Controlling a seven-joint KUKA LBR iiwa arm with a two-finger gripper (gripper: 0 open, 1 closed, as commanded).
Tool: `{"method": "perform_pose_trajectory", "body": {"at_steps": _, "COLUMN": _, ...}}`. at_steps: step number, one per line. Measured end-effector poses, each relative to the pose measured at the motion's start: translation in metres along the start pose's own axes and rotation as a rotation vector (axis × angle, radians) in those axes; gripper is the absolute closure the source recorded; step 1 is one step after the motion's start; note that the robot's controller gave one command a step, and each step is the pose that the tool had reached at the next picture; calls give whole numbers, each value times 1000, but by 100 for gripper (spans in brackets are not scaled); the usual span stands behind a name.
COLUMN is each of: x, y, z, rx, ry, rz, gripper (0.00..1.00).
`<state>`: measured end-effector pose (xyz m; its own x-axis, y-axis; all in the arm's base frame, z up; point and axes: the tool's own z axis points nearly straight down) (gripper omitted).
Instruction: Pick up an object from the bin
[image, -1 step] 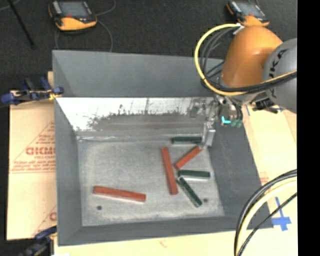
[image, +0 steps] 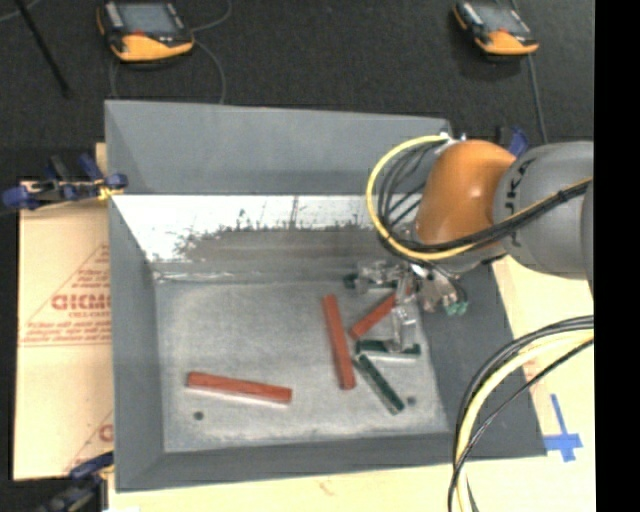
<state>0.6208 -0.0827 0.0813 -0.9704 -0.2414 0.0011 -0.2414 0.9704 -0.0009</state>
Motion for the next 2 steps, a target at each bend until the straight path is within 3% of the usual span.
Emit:
{"method": "perform_pose_trajectory", "body": {"at_steps": 1, "x": -12, "y": -22, "z": 8, "rx": 4, "ry": -12, "rz": -1, "gripper": 0}}
{"method": "perform_pose_trajectory", "body": {"at_steps": 2, "x": -13, "y": -21, "z": 7, "rx": 4, "ry": -14, "rz": -2, "gripper": 100}}
